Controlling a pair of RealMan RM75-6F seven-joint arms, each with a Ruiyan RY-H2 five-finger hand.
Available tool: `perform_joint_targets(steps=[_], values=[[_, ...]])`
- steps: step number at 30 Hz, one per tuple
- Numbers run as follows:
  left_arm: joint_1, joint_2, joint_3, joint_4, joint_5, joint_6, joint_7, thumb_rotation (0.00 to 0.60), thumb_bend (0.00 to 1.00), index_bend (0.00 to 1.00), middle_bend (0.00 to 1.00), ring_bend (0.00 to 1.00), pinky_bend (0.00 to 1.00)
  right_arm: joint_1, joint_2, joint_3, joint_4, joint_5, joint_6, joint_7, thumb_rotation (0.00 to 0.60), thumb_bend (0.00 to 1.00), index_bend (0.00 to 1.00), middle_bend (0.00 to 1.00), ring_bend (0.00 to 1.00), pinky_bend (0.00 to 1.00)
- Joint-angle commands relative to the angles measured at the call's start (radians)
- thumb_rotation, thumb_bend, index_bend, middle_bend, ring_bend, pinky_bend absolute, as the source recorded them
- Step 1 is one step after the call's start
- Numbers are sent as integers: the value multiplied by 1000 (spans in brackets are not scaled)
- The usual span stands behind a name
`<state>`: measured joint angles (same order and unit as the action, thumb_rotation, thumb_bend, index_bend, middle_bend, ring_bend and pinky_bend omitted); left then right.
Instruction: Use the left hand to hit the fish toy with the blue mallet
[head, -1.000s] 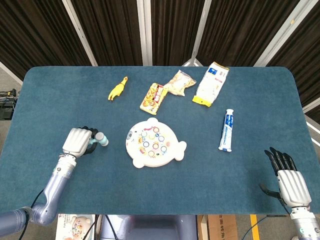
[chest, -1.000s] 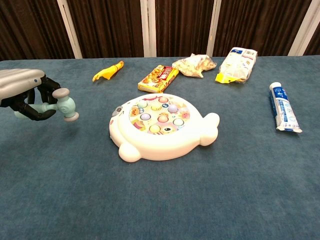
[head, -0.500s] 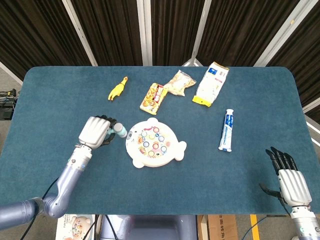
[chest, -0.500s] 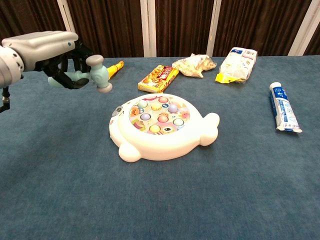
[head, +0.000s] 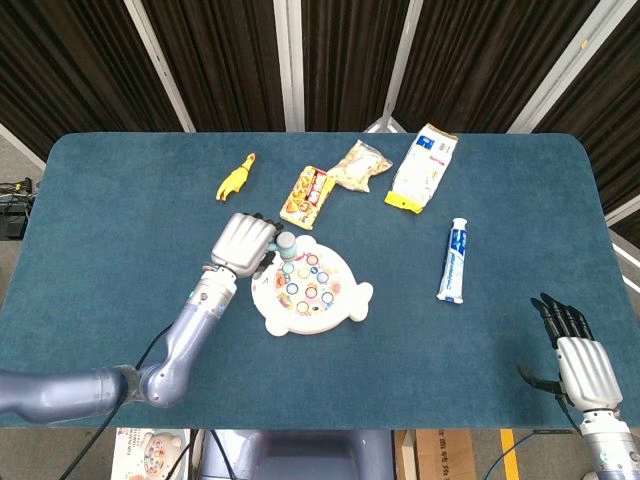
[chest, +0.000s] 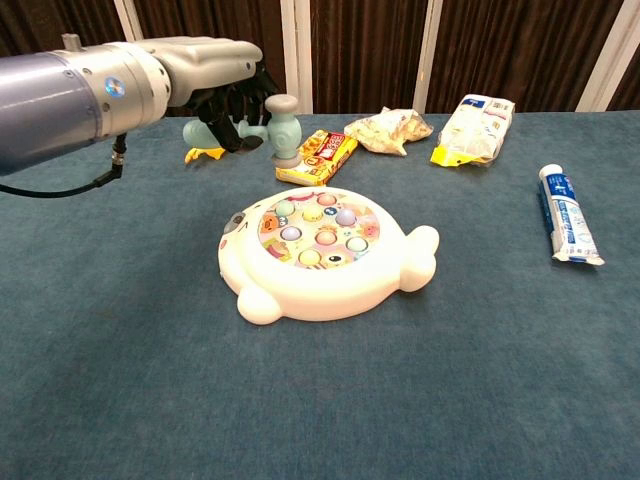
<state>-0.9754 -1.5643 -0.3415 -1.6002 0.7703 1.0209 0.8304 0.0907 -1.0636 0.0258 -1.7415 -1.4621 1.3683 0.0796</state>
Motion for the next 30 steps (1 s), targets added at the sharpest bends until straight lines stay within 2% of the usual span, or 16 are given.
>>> perform_joint_targets(steps=[1, 13, 30], values=[[-22, -23, 16, 25, -22, 3, 12, 600, 710, 690, 612, 410, 516, 1, 1, 1, -1, 2, -2, 3, 600, 231, 0, 0, 0, 0], [-36, -34, 78, 50, -31, 21, 11, 600, 711, 690, 612, 410, 516, 0, 3, 0, -2, -2, -1, 8, 600, 230, 0, 0, 0, 0], [-52, -69, 116, 99, -32, 19, -15, 600, 711, 690, 612, 410, 516, 0, 4, 2, -1, 12, -7, 12, 600, 231, 0, 0, 0, 0]])
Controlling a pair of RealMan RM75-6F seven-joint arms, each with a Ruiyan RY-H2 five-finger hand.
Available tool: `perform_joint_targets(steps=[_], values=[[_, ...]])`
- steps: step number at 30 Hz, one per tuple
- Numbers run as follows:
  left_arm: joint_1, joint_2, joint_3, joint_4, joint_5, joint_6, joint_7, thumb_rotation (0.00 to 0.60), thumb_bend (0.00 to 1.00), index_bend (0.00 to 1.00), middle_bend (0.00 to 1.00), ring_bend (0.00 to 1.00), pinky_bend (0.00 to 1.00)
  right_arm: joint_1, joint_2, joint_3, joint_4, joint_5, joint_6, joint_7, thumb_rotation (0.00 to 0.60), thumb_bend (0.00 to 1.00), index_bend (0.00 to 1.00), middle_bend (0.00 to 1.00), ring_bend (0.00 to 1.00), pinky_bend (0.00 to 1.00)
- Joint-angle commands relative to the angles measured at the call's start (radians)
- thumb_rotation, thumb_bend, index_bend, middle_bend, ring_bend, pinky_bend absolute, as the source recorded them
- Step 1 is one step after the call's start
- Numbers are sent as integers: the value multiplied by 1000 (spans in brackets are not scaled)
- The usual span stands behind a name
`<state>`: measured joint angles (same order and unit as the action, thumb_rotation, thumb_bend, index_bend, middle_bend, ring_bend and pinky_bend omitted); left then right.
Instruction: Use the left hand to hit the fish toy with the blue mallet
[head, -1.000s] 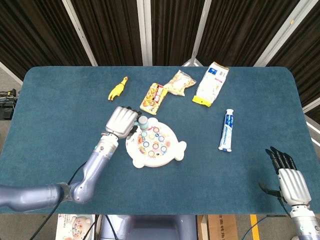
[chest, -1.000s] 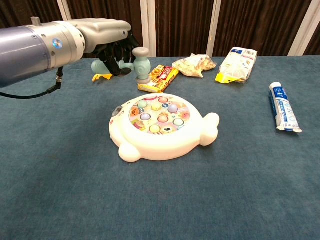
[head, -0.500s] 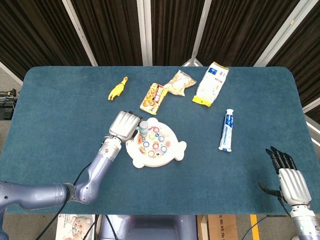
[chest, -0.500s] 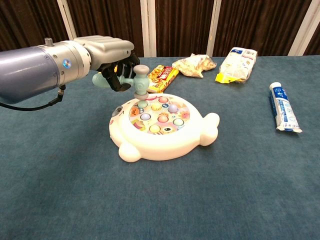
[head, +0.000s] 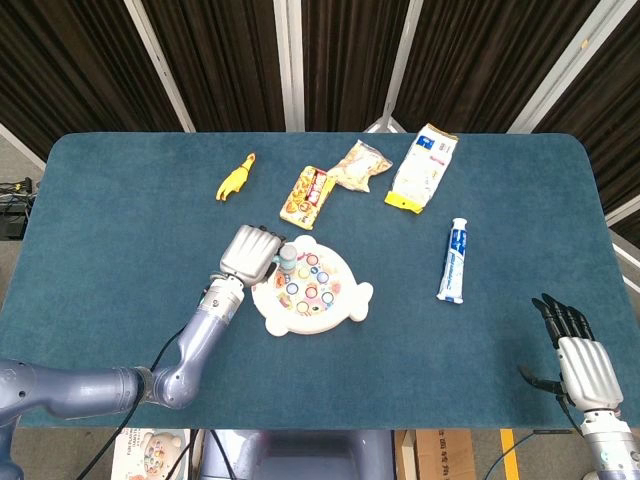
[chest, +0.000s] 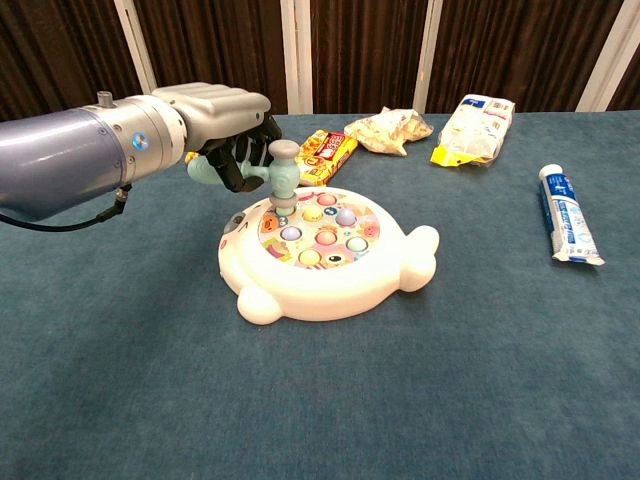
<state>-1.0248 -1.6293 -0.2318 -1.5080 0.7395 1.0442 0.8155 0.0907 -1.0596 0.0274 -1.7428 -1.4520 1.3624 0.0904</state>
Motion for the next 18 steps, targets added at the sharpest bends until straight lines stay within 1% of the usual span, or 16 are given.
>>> perform_joint_targets(steps=[1, 10, 14, 18], values=[[-3, -6, 10, 11, -2, -7, 1, 600, 711, 690, 612, 410, 516, 0, 1, 1, 1, 2, -2, 2, 600, 231, 0, 0, 0, 0], [1, -14, 29, 32, -2, -8, -8, 600, 711, 690, 612, 410, 516, -1, 3, -1, 3, -1, -1, 5, 600, 230, 0, 0, 0, 0], [-5, -11, 10, 19, 17, 2, -24, 600, 711, 690, 612, 410, 516, -2, 3, -2, 4, -1, 0, 6, 600, 231, 0, 0, 0, 0], [-24, -4, -9, -4, 10, 4, -9, 600, 711, 690, 612, 410, 516, -2, 3, -2, 6, -1, -1, 8, 600, 231, 0, 0, 0, 0]])
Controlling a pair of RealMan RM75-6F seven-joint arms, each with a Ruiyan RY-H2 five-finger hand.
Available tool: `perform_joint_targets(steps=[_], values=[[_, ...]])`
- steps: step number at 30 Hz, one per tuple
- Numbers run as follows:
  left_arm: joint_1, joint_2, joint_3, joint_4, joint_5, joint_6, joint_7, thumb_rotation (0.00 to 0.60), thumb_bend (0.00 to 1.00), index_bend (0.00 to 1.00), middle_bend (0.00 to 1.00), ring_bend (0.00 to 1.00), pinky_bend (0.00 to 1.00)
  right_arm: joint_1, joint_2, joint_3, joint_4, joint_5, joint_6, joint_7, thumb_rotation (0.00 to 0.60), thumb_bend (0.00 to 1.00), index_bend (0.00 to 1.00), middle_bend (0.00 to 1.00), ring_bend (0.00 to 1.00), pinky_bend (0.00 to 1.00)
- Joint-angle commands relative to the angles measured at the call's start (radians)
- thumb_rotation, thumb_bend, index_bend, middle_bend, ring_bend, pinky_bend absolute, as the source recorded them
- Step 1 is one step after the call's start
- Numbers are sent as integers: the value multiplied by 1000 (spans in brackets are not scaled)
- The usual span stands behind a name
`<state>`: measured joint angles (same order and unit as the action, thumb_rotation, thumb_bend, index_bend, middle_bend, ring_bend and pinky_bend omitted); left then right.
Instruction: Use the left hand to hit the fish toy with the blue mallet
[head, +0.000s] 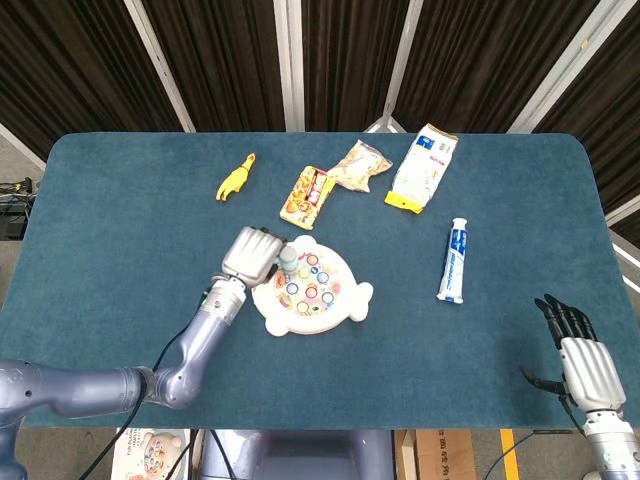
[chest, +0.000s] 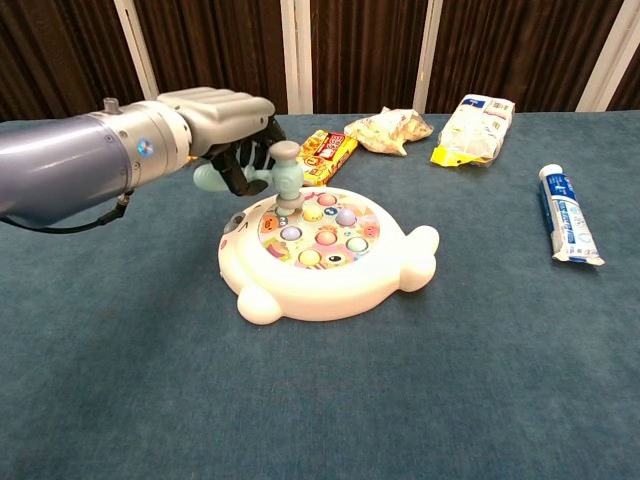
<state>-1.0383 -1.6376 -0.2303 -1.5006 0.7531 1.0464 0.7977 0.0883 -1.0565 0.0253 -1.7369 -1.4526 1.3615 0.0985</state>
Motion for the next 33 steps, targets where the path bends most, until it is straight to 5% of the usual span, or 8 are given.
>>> perform_joint_targets(steps=[1, 33], values=[[-17, 4, -17, -19, -7, 3, 13, 600, 711, 690, 612, 410, 516, 0, 0, 0, 0, 0, 0, 2, 600, 230, 0, 0, 0, 0], [-50, -59, 12, 39, -72, -2, 37, 600, 711, 690, 612, 410, 516, -1, 6, 0, 8, 2, -6, 25, 600, 231, 0, 0, 0, 0]])
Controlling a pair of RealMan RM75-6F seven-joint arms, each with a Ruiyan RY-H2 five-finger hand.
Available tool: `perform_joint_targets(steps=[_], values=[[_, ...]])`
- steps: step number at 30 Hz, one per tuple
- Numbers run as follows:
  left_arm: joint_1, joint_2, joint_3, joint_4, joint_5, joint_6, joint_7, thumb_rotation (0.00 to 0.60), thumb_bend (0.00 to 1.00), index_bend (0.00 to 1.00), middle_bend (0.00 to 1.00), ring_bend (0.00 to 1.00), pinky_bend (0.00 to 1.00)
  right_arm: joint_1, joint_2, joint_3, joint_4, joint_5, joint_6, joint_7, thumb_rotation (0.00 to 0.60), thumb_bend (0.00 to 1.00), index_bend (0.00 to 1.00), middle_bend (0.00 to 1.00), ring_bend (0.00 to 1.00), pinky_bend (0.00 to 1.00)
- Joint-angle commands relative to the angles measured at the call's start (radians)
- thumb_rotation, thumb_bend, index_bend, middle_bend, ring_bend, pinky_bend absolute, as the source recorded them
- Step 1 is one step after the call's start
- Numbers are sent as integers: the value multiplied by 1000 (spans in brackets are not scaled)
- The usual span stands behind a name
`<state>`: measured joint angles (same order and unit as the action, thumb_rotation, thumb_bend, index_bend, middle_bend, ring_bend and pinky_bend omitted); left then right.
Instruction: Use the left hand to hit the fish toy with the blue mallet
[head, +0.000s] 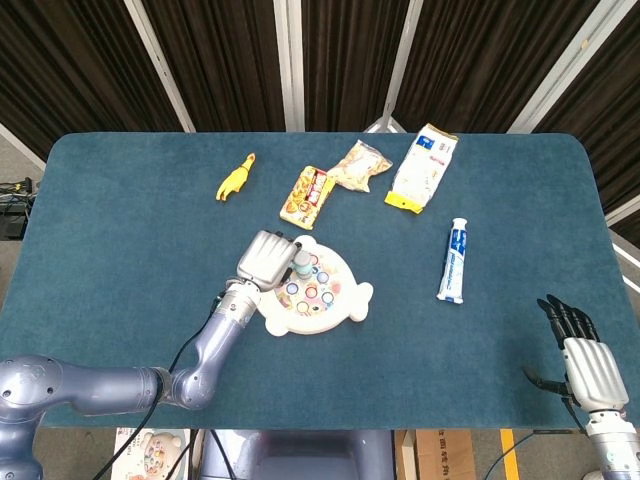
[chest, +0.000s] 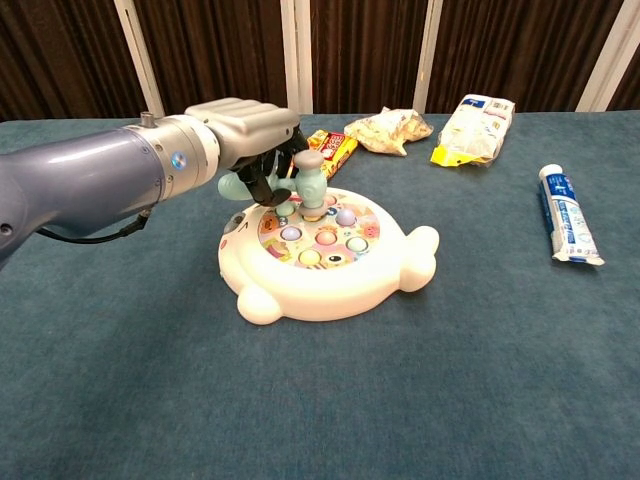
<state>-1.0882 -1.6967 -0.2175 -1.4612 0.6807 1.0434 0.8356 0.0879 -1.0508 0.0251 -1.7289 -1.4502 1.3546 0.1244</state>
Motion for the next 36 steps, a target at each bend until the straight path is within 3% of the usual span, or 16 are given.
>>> perform_joint_targets(steps=[1, 10, 15, 25, 30, 36], values=[[0, 0, -2, -1, 2, 3, -3, 600, 711, 690, 612, 410, 516, 0, 0, 0, 0, -1, 1, -1, 600, 231, 0, 0, 0, 0], [9, 30, -40, -56, 34, 37, -46, 600, 711, 690, 612, 410, 516, -2, 0, -1, 4, -2, 3, -2, 600, 231, 0, 0, 0, 0], [43, 96, -24, -149, 66, 77, -51, 600, 711, 690, 612, 410, 516, -3, 0, -2, 7, -7, 7, -6, 600, 231, 0, 0, 0, 0], [218, 298, 100, -350, 212, 180, -159, 600, 711, 690, 612, 410, 516, -9, -3, -4, 13, -21, 25, -24, 600, 230, 0, 0, 0, 0], [300, 352, 173, -350, 288, 195, -228, 600, 711, 690, 612, 410, 516, -12, -4, -7, 10, -27, 31, -35, 600, 231, 0, 0, 0, 0], [375, 336, 238, -277, 346, 185, -301, 600, 711, 690, 612, 410, 516, -13, -4, -8, 8, -27, 31, -37, 600, 231, 0, 0, 0, 0]])
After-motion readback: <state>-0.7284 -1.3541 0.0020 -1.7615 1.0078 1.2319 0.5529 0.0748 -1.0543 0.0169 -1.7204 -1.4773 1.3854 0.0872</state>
